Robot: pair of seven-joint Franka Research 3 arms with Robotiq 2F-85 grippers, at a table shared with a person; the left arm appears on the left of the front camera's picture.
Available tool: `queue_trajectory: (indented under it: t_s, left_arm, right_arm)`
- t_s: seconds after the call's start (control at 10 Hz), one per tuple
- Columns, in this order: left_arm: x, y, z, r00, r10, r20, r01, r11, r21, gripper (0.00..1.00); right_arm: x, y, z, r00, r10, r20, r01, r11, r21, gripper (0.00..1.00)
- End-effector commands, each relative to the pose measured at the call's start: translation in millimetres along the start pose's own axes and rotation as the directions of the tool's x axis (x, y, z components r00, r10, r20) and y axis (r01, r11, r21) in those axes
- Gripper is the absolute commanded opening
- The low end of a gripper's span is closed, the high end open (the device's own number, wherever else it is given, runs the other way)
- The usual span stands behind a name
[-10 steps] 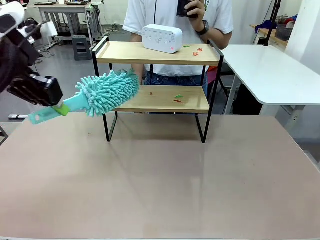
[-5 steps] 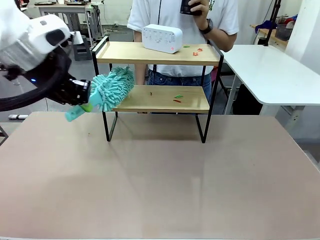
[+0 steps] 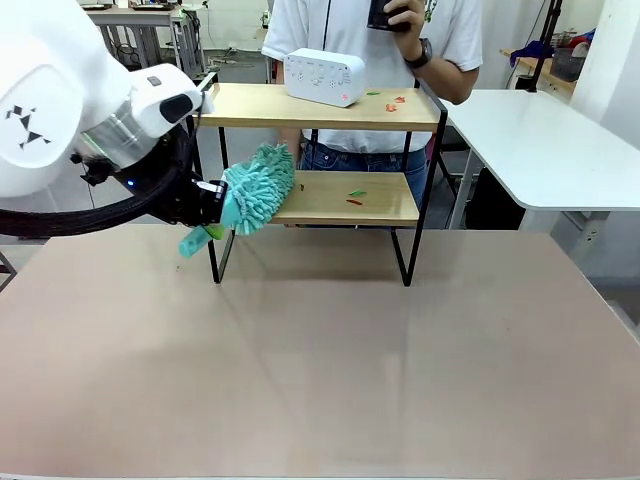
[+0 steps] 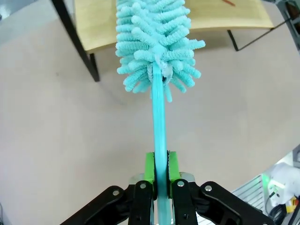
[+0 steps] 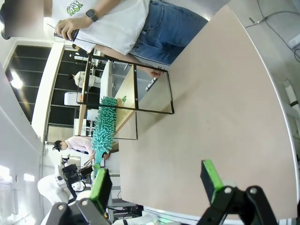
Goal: Clean the shelf.
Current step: Clean the specific tier of the Shelf with the Duster once objects are removed.
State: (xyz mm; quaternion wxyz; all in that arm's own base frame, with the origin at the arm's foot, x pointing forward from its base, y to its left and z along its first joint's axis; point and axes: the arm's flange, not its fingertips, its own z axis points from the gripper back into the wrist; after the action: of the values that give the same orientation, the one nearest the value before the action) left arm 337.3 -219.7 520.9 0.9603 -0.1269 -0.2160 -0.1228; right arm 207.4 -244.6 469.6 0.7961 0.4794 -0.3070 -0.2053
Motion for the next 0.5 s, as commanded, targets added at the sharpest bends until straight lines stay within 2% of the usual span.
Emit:
queue_trajectory:
  t_s: [0.0, 0.4]
  left_arm:
    - [6, -17, -5, 1.0, -0.025, -0.001, 0.025, 1.0, -0.011, 0.13]
    - [21, -47, -12, 0.996, -0.09, -0.01, 0.089, 0.992, -0.092, 0.13]
  right_arm:
    - [2, 1, -1, 1.0, 0.026, 0.013, -0.026, 1.0, 0.016, 1.0]
    - [2, 1, -1, 1.0, 0.026, 0.013, -0.026, 1.0, 0.016, 1.0]
